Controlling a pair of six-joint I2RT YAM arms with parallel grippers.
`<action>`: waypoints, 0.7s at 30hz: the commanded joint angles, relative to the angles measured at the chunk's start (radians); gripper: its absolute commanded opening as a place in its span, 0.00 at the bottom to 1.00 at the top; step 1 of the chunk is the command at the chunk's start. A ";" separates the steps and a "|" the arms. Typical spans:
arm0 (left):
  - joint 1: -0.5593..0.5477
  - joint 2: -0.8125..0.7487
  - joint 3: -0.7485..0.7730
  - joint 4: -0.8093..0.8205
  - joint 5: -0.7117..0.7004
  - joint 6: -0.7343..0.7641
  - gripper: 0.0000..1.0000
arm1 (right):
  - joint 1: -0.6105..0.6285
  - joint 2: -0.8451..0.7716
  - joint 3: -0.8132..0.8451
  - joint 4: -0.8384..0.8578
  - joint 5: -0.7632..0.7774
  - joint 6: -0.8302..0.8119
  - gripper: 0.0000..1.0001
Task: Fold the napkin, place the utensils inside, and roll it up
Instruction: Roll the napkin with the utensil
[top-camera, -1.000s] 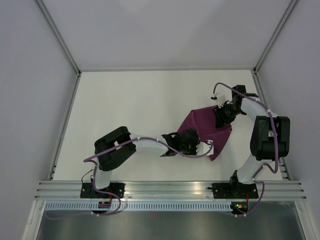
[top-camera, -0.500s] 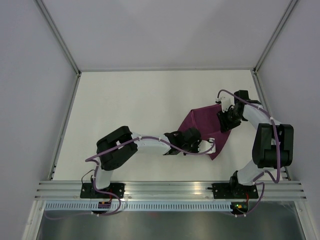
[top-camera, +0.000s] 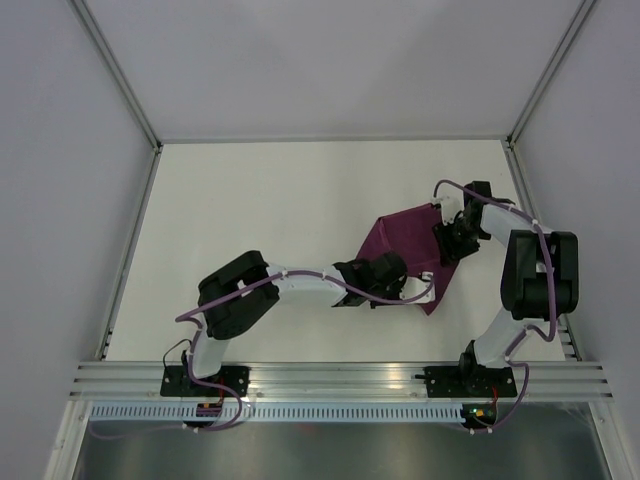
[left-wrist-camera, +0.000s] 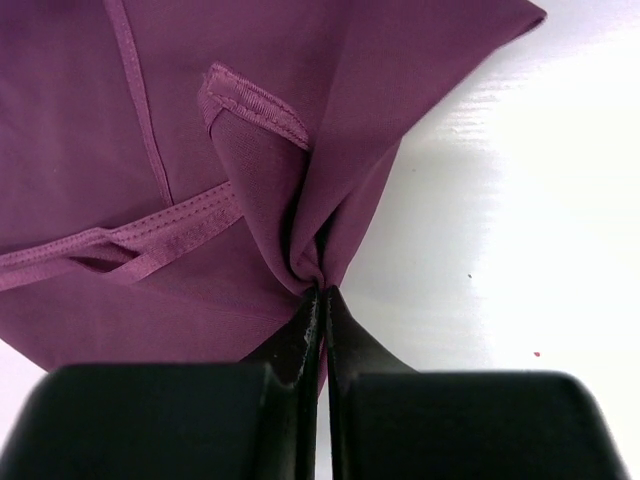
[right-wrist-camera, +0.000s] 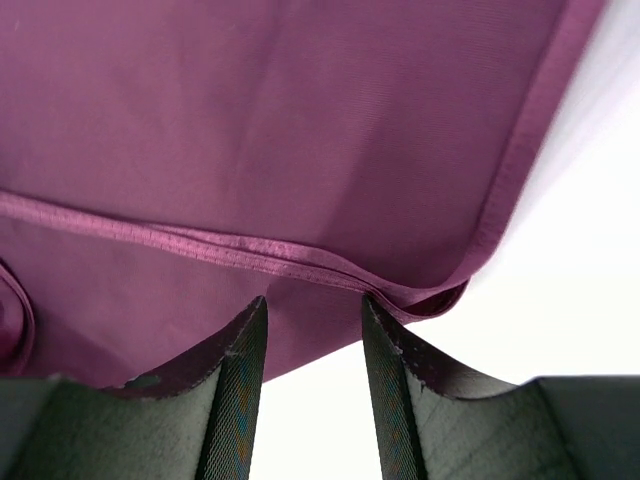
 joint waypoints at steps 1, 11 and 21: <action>0.002 0.071 0.032 -0.158 -0.021 -0.071 0.02 | -0.002 0.085 0.046 0.042 0.048 0.035 0.49; 0.003 0.141 0.152 -0.297 -0.010 -0.109 0.02 | 0.050 0.248 0.285 0.021 0.007 0.060 0.50; 0.031 0.209 0.379 -0.597 0.115 -0.124 0.02 | 0.123 0.369 0.504 0.019 -0.117 0.079 0.54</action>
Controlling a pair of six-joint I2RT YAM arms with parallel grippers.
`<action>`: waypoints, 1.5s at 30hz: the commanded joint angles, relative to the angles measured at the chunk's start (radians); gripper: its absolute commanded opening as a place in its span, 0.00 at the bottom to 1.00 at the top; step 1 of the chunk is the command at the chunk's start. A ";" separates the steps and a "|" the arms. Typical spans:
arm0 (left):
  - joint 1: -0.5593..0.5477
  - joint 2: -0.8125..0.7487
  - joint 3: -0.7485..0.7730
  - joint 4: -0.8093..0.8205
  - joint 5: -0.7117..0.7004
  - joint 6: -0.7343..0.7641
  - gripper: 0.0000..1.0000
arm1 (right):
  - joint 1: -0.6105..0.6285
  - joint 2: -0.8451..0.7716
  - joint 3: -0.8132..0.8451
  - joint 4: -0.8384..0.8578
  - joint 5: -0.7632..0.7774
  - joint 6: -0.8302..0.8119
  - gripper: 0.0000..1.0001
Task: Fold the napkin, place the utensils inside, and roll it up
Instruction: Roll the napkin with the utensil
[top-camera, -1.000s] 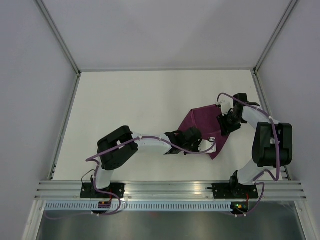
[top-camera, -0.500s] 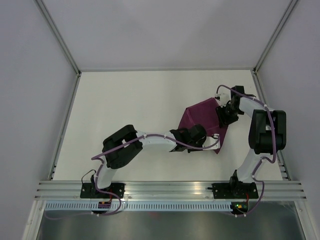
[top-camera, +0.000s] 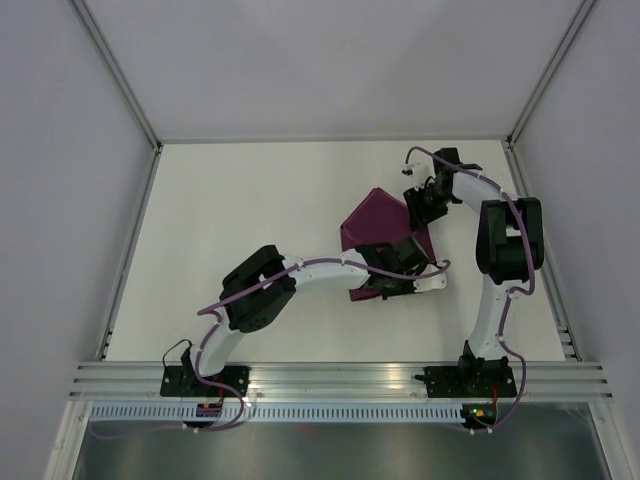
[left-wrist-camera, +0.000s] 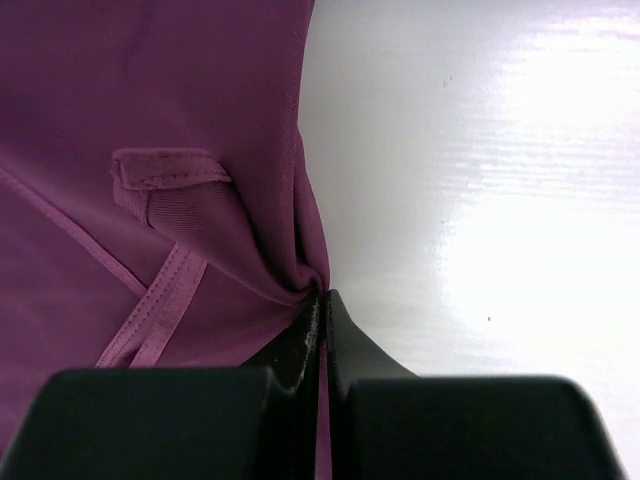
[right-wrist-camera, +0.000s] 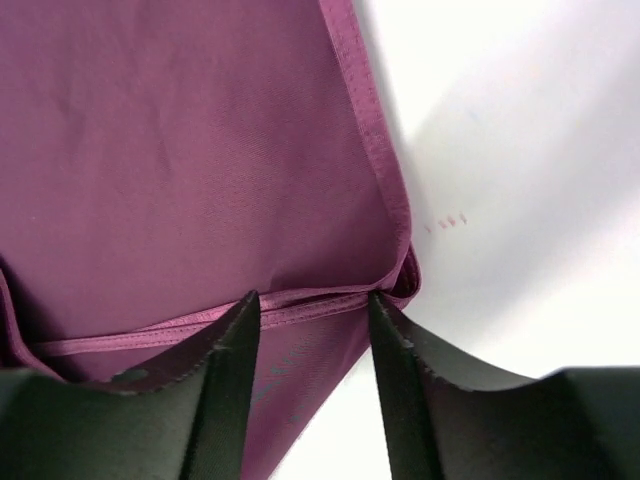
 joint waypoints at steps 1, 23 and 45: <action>0.020 0.045 0.039 -0.276 0.109 -0.065 0.02 | -0.013 0.025 0.048 0.043 -0.072 0.018 0.55; 0.250 0.172 0.283 -0.596 0.660 -0.071 0.02 | -0.275 -0.513 -0.369 0.179 -0.620 -0.155 0.61; 0.292 0.282 0.366 -0.652 0.697 -0.083 0.02 | 0.017 -1.072 -0.842 0.070 -0.513 -0.643 0.72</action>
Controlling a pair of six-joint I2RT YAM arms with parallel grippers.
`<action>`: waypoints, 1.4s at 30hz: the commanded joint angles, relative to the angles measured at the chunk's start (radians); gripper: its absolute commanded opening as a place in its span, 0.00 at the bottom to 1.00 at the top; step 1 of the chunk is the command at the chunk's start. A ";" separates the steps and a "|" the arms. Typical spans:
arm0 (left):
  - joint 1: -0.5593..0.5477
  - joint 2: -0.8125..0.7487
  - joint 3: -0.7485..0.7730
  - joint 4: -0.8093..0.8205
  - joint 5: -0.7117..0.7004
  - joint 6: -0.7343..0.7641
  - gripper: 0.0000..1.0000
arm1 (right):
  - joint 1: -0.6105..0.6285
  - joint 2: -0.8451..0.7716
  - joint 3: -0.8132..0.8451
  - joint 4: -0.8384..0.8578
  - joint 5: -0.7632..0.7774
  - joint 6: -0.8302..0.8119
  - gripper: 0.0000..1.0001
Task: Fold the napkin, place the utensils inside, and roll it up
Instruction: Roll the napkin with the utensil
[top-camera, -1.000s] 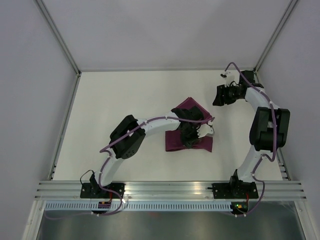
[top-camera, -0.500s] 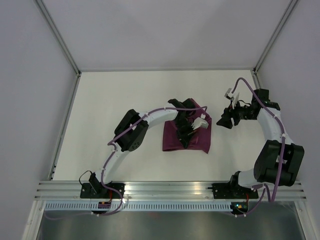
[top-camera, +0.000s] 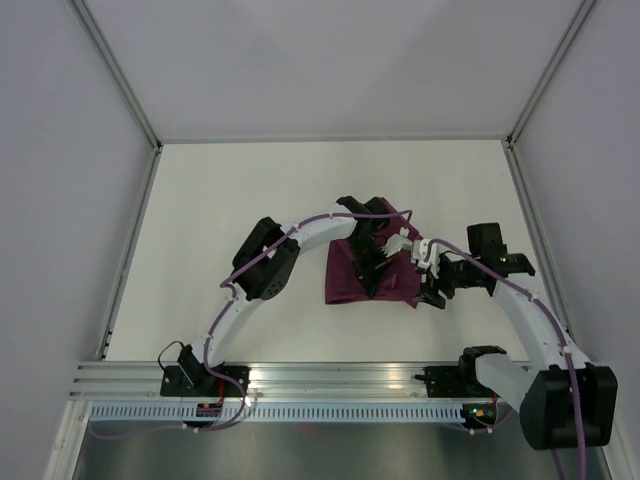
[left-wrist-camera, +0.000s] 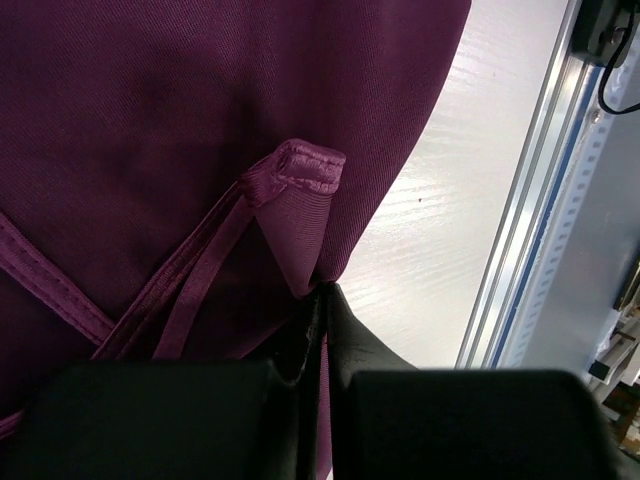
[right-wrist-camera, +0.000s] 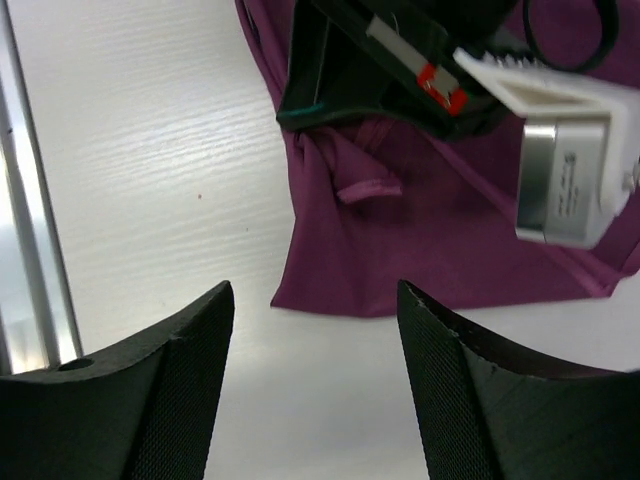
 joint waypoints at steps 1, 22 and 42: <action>0.000 0.047 0.024 -0.014 -0.010 -0.031 0.02 | 0.140 -0.115 -0.079 0.349 0.099 0.196 0.73; 0.007 0.046 0.015 -0.017 -0.010 -0.029 0.02 | 0.567 0.032 -0.256 0.730 0.424 0.276 0.70; 0.009 0.042 0.018 -0.018 -0.005 -0.023 0.02 | 0.664 0.187 -0.245 0.868 0.547 0.291 0.69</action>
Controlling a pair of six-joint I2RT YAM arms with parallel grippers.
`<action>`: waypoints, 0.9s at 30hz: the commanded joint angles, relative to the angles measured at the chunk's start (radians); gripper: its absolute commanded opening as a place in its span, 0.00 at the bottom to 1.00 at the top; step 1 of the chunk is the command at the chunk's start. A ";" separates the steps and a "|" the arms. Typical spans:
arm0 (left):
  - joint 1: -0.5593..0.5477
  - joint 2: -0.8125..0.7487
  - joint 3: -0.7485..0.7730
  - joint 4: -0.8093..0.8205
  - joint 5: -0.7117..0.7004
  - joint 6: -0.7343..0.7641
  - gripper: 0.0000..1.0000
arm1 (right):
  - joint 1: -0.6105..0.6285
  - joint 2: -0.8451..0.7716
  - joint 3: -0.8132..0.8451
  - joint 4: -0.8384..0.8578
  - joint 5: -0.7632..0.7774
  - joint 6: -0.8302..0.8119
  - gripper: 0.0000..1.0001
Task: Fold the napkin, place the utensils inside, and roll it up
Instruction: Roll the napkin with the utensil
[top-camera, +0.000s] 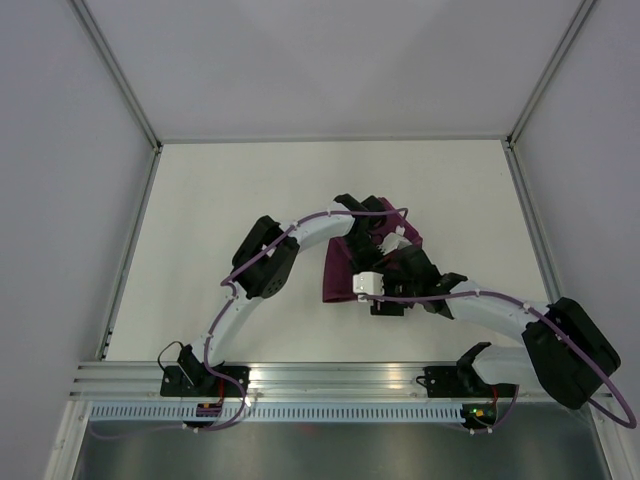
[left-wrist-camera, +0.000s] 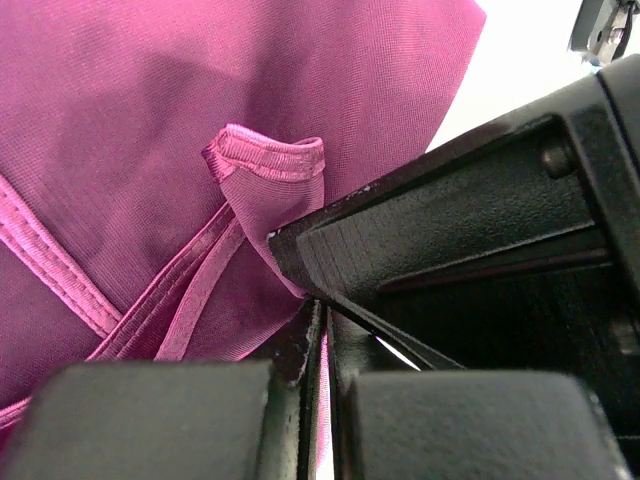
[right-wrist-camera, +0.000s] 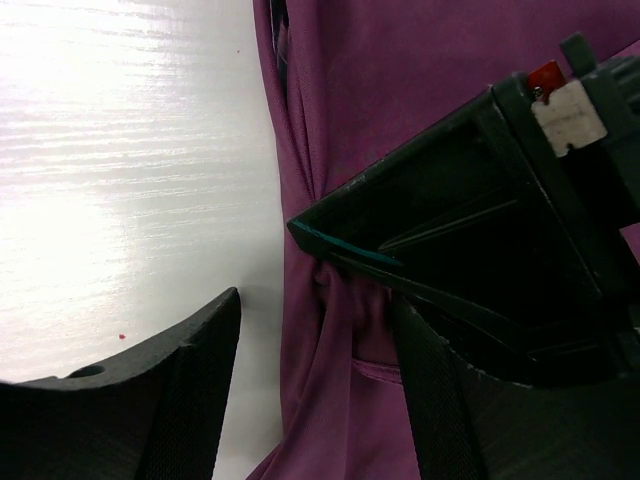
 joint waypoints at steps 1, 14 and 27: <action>-0.008 0.026 0.006 0.011 -0.026 -0.012 0.02 | 0.013 0.033 0.014 0.102 0.015 0.002 0.68; -0.005 0.020 0.006 0.011 -0.009 -0.032 0.11 | 0.013 0.065 -0.003 0.064 0.021 0.019 0.15; 0.090 -0.073 -0.097 0.258 0.100 -0.262 0.35 | -0.033 0.038 -0.049 0.030 -0.048 0.036 0.00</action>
